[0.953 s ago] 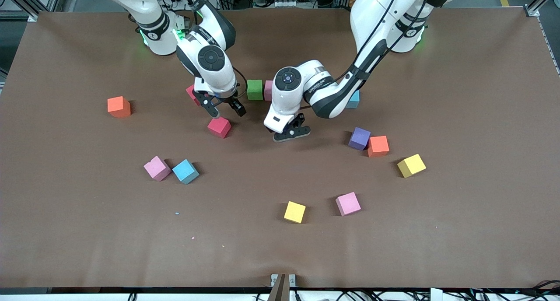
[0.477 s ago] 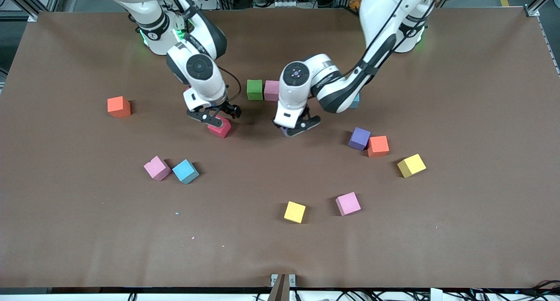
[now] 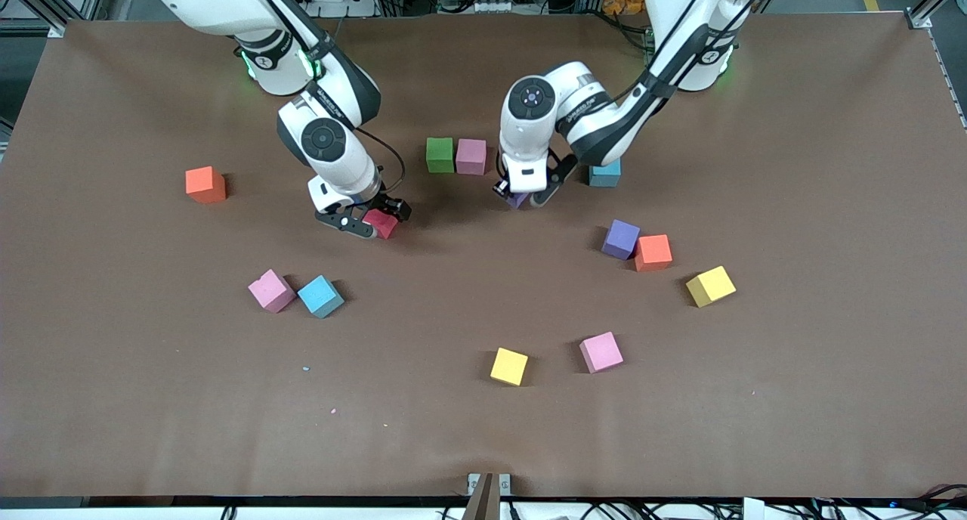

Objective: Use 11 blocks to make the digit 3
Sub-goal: 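Grasp the red block with the right gripper while the left gripper lifts purple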

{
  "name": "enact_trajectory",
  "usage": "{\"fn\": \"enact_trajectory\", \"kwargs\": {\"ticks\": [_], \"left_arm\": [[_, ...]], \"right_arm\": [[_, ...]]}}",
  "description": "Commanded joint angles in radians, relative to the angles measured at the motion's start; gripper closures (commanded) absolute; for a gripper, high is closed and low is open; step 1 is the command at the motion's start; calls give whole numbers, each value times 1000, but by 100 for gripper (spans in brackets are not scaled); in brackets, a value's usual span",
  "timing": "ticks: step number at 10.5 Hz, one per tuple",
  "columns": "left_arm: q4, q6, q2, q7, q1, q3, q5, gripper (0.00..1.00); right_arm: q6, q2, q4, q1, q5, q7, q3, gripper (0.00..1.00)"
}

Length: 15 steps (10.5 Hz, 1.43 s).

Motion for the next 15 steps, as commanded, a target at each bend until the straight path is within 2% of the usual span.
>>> {"fn": "enact_trajectory", "kwargs": {"ticks": [1,5,8,9,10,11,12,13,15], "left_arm": [[-73,7,-52,-160,50,-59,-23,81],[-74,17,-34,-453,61,-84,-23,81],[-73,25,-22,-527,47,-90,-11,81],[-73,33,-14,-562,35,-90,5,81],[-73,39,-8,-606,28,-90,29,81],[-73,40,3,-672,23,-90,79,81],[-68,43,17,-742,12,-90,138,81],[-64,43,29,-784,12,-90,173,81],[-61,43,32,-789,11,-90,175,81]], "right_arm": [[-26,-2,0,-40,-23,-17,14,0],[40,47,-5,-44,-15,45,13,0],[46,61,-6,-44,-15,55,13,0],[46,65,-6,-47,-15,72,11,33],[46,70,-5,-48,-15,93,10,73],[48,68,-3,-48,-14,99,8,84],[51,68,3,-44,-14,121,8,86],[52,68,11,-28,-21,112,11,86],[51,58,15,68,-95,93,13,85]]}}
